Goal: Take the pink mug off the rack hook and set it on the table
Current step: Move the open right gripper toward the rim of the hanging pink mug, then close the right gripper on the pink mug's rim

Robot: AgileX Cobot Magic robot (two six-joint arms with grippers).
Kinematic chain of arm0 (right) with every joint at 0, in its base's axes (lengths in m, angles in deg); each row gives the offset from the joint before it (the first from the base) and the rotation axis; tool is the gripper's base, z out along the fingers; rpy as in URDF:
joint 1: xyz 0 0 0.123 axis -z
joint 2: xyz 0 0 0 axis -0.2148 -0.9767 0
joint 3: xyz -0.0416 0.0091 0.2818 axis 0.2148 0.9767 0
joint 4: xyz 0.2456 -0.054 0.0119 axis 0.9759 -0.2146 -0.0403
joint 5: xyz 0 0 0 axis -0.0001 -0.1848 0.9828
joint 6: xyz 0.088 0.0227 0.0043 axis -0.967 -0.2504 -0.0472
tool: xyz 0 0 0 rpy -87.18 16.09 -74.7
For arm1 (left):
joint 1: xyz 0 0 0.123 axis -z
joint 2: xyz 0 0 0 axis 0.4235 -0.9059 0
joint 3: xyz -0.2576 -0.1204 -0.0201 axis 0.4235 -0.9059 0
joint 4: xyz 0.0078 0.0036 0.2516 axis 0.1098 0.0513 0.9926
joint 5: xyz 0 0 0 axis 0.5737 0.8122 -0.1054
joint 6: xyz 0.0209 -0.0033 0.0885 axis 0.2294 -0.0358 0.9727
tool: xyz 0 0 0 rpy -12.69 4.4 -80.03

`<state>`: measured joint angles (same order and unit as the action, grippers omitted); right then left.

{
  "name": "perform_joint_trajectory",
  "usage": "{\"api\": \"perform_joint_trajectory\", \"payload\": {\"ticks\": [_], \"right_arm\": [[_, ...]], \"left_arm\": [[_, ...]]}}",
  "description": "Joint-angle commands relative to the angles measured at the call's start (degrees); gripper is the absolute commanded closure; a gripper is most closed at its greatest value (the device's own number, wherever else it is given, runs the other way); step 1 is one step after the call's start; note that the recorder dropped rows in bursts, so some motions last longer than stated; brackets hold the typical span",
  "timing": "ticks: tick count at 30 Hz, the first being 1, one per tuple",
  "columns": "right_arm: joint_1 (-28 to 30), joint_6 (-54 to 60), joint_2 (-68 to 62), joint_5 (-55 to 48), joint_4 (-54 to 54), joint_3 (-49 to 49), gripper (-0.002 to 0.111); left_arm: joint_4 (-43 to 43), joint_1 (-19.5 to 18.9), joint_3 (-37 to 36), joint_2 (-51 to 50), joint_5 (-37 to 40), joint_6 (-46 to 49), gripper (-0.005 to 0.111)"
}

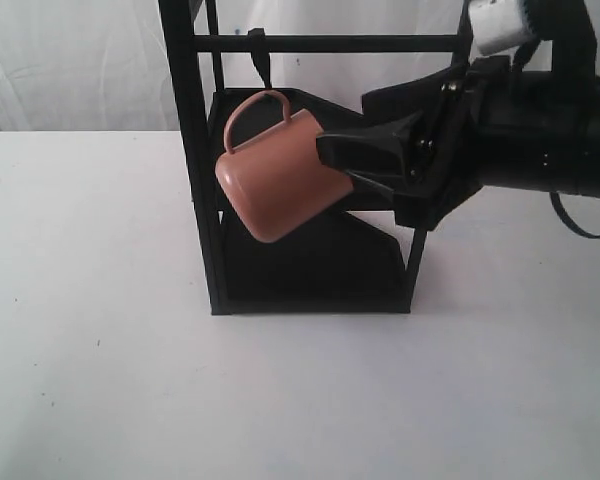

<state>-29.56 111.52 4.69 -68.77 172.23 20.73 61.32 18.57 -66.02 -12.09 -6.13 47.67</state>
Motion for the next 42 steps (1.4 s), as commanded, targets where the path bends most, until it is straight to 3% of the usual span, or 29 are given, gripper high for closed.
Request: {"api": "perform_joint_trajectory", "payload": {"ticks": [1,18,33,42], "right_arm": [[-0.1,2.2,-1.8,3.8,0.5,-0.5,0.048],[-0.1,9.4,-11.2,-9.9,3.4,-0.6,0.048],[-0.1,9.9,-11.5,-10.2,4.3,-0.6,0.057],[-0.8,9.8,-12.3,-12.0,3.9,-0.6,0.057]], "left_arm": [[-0.2,-0.1,-0.2,0.2,-0.2,-0.1,0.107],[-0.2,-0.1,-0.2,0.2,-0.2,-0.1,0.107],[-0.2,-0.1,-0.2,0.2,-0.2,-0.1,0.107],[-0.2,-0.1,-0.2,0.2,-0.2,-0.1,0.107]]}}
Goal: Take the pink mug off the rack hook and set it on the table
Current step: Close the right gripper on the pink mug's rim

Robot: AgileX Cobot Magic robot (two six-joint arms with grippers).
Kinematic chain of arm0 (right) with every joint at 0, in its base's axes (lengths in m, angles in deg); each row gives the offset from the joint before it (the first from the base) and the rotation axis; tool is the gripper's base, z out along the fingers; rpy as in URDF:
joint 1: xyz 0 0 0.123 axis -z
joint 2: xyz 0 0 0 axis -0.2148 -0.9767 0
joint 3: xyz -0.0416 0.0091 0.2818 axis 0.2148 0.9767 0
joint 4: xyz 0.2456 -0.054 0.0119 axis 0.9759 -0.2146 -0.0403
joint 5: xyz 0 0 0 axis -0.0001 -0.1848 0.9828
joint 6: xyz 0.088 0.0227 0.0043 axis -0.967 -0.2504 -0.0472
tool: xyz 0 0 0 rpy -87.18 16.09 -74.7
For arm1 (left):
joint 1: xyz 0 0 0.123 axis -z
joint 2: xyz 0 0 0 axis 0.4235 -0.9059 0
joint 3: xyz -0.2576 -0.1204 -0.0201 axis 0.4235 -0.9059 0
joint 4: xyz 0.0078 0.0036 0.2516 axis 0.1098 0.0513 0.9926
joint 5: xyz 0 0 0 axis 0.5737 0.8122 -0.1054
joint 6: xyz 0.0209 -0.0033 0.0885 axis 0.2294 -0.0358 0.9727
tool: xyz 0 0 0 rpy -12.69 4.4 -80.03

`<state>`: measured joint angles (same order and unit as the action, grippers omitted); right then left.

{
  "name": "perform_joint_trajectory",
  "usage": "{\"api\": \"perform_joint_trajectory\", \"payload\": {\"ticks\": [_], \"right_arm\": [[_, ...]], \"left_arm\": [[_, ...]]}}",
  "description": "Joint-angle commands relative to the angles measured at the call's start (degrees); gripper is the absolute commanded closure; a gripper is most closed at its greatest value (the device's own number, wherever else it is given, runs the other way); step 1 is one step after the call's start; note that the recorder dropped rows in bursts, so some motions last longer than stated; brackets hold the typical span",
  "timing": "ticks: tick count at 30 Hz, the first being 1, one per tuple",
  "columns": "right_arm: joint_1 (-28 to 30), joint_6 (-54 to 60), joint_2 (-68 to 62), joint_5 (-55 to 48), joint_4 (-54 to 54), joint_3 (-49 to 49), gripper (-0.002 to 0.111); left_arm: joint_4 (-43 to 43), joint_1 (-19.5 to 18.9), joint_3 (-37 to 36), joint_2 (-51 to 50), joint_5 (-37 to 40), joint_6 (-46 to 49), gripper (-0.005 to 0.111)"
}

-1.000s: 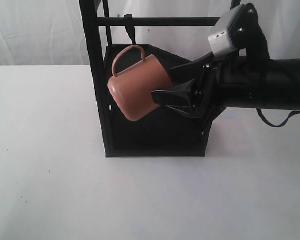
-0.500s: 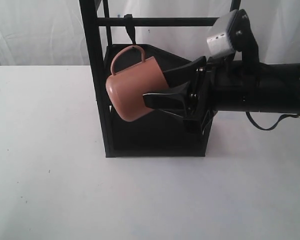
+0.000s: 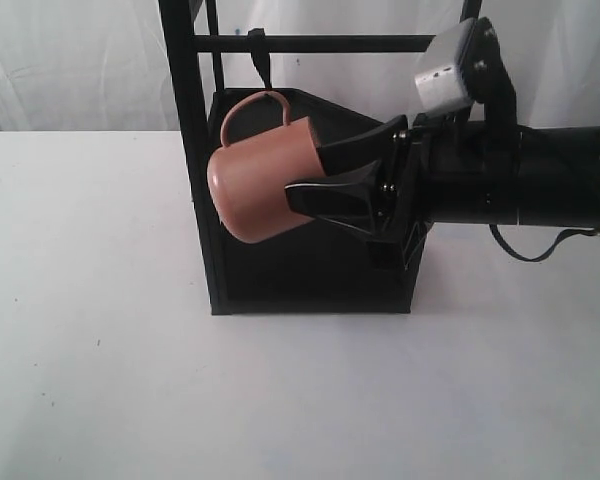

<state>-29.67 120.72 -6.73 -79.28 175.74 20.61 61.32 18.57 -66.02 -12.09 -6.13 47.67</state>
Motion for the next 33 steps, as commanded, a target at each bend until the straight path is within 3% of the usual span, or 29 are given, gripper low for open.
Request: {"api": "perform_joint_trajectory", "payload": {"ticks": [1,9,17,24,33], "right_arm": [[-1.0,0.6,-1.3,-1.5,0.4,-0.5,0.057],[-1.0,0.7,-1.8,-1.6,1.2,-0.5,0.060],[-1.0,0.7,-1.9,-0.7,1.2,-0.5,0.078],[-1.0,0.7,-1.9,-0.7,1.2,-0.5,0.080],[-1.0,0.7,-1.9,-0.7,1.4,-0.5,0.102]], "left_arm": [[-0.2,-0.1,-0.2,0.2,-0.2,-0.1,0.107],[-0.2,-0.1,-0.2,0.2,-0.2,-0.1,0.107],[-0.2,-0.1,-0.2,0.2,-0.2,-0.1,0.107],[-0.2,-0.1,-0.2,0.2,-0.2,-0.1,0.107],[-0.2,-0.1,-0.2,0.2,-0.2,-0.1,0.107]]}}
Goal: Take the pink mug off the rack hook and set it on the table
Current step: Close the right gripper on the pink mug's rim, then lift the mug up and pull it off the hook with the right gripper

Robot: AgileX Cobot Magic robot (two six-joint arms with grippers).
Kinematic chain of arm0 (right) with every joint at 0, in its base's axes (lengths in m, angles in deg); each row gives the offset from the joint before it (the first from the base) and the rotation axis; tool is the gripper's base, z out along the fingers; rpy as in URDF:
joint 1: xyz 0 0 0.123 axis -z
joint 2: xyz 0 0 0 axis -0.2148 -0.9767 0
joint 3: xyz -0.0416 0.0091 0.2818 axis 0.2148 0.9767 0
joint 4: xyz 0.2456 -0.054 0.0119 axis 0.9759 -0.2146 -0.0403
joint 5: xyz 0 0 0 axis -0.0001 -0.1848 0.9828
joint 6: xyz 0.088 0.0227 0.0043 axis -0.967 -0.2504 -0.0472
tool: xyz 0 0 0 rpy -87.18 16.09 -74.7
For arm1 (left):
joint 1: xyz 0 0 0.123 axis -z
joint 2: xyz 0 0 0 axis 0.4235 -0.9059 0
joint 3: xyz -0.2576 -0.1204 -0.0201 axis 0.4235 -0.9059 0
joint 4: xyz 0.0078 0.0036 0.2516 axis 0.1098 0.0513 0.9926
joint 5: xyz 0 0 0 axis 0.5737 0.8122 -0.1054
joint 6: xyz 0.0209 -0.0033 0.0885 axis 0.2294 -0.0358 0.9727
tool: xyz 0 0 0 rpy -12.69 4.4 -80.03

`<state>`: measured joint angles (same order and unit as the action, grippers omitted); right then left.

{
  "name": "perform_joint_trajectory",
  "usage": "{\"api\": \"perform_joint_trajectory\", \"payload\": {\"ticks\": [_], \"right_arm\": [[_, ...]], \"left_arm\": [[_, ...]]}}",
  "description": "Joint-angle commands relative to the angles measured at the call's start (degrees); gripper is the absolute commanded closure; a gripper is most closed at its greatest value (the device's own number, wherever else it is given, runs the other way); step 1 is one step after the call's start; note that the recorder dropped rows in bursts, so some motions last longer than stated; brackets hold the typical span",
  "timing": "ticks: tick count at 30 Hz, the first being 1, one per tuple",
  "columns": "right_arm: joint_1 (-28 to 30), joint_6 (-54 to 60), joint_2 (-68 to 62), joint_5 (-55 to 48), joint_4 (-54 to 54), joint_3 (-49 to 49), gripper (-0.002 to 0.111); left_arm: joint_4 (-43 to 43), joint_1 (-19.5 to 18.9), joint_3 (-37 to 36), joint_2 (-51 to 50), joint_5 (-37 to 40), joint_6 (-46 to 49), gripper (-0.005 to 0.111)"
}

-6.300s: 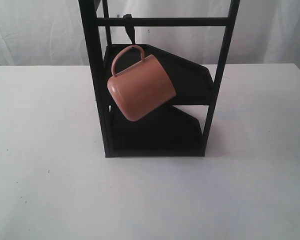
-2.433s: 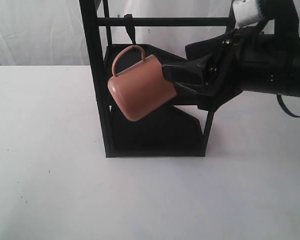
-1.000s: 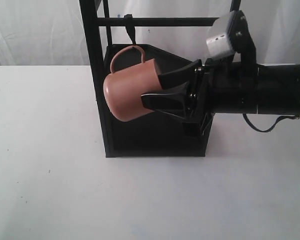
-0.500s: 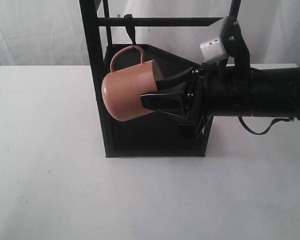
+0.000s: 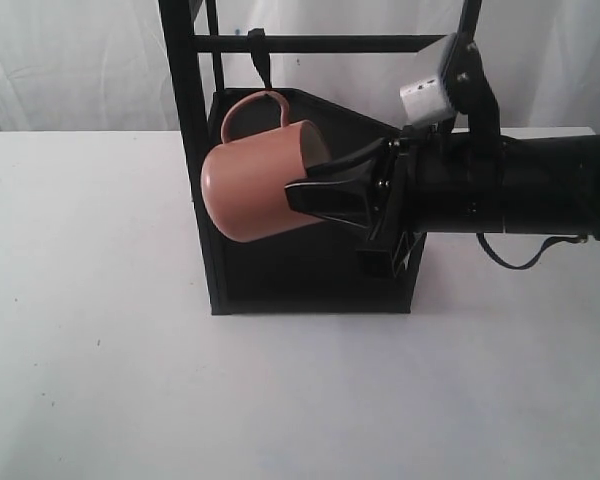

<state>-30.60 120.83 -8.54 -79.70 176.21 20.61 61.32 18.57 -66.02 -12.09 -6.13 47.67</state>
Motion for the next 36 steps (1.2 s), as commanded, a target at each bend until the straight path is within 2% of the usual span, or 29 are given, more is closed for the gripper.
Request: {"api": "perform_joint_trajectory", "payload": {"ticks": [1,3,13,31,36], "right_arm": [[-0.1,0.6,-0.1,-0.3,1.1,-0.5,0.105],[-0.1,0.6,-0.1,-0.3,1.2,-0.5,0.108],[-0.1,0.6,-0.1,-0.5,1.5,-0.5,0.108],[-0.1,0.5,0.0,-8.0,3.3,-1.3,0.108],[-0.1,-2.0,3.6,-14.4,3.3,-1.8,0.108]], "left_arm": [[-0.2,-0.1,-0.2,0.2,-0.2,-0.1,0.107],[-0.2,-0.1,-0.2,0.2,-0.2,-0.1,0.107],[-0.2,-0.1,-0.2,0.2,-0.2,-0.1,0.107],[-0.2,-0.1,-0.2,0.2,-0.2,-0.1,0.107],[-0.2,-0.1,-0.2,0.2,-0.2,-0.1,0.107]]}}
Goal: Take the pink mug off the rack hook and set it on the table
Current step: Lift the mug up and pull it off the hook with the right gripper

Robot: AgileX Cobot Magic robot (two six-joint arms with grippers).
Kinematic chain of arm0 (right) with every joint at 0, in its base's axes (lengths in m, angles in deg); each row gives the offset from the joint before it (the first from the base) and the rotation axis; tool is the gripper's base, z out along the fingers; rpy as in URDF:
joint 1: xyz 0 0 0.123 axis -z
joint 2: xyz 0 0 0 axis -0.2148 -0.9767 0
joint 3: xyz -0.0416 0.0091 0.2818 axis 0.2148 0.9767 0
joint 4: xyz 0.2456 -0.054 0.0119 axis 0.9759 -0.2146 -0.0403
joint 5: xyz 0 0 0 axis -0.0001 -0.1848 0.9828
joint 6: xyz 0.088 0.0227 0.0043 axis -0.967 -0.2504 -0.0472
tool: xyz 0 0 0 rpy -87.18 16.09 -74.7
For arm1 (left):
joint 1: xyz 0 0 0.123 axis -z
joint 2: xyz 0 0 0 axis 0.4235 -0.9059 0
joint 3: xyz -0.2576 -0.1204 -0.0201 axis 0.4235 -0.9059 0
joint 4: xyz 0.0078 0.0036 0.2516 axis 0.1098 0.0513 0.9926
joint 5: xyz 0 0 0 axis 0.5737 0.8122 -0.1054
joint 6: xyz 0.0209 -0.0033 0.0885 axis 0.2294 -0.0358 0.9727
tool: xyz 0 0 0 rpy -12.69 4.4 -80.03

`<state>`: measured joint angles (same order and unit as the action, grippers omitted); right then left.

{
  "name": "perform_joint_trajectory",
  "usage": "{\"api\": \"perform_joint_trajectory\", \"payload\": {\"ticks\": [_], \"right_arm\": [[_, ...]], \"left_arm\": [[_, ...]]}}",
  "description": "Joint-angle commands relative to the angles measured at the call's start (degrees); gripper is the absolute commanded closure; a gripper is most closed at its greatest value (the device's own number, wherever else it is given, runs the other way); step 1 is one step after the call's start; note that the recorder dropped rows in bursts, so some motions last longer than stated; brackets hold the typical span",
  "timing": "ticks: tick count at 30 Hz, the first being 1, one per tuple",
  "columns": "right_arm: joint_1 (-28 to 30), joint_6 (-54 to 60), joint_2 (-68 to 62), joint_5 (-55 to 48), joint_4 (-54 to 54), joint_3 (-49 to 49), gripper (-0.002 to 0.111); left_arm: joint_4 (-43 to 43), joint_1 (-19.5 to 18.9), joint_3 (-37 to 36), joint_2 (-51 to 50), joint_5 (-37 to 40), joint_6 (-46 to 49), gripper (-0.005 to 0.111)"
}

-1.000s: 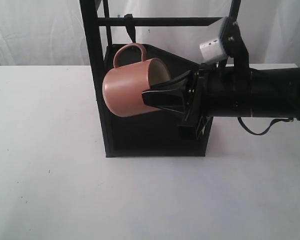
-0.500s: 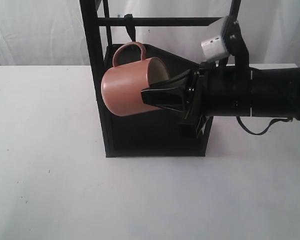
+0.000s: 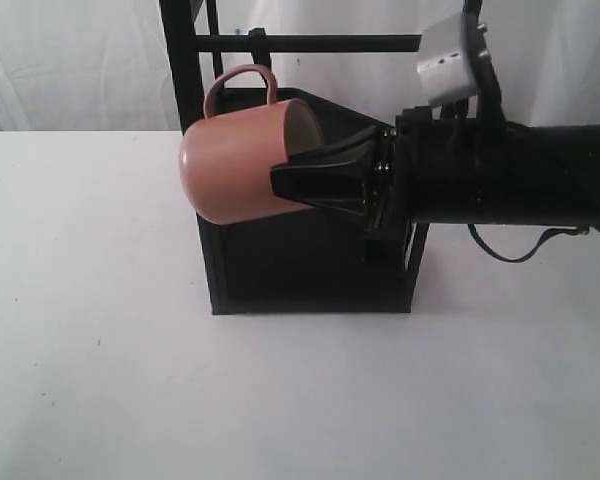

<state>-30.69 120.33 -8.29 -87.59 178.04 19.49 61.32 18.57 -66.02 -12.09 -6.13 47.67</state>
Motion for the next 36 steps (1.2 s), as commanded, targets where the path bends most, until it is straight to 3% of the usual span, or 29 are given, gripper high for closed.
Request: {"api": "perform_joint_trajectory", "payload": {"ticks": [1,4,9,12,19,26,36], "right_arm": [[0.0,-2.2,4.8,-6.6,1.3,-0.7,0.108],[0.0,-5.9,9.5,-5.5,-7.4,-0.7,0.108],[0.0,-23.9,16.2,-2.9,-26.9,-0.4,0.108],[0.0,-32.5,19.8,-2.3,-28.4,-0.4,0.108],[0.0,-39.1,28.9,-0.6,-28.1,-0.8,0.108],[0.0,-53.0,31.8,0.7,-29.3,-6.7,0.108],[-4.1,-78.1,25.1,-9.7,-57.2,-15.9,0.108]], "left_arm": [[-0.2,-0.1,-0.2,0.2,-0.2,-0.1,0.107],[-0.2,-0.1,-0.2,0.2,-0.2,-0.1,0.107],[-0.2,-0.1,-0.2,0.2,-0.2,-0.1,0.107],[-0.2,-0.1,-0.2,0.2,-0.2,-0.1,0.107],[-0.2,-0.1,-0.2,0.2,-0.2,-0.1,0.107],[-0.2,-0.1,-0.2,0.2,-0.2,-0.1,0.107],[-0.2,-0.1,-0.2,0.2,-0.2,-0.1,0.107]]}}
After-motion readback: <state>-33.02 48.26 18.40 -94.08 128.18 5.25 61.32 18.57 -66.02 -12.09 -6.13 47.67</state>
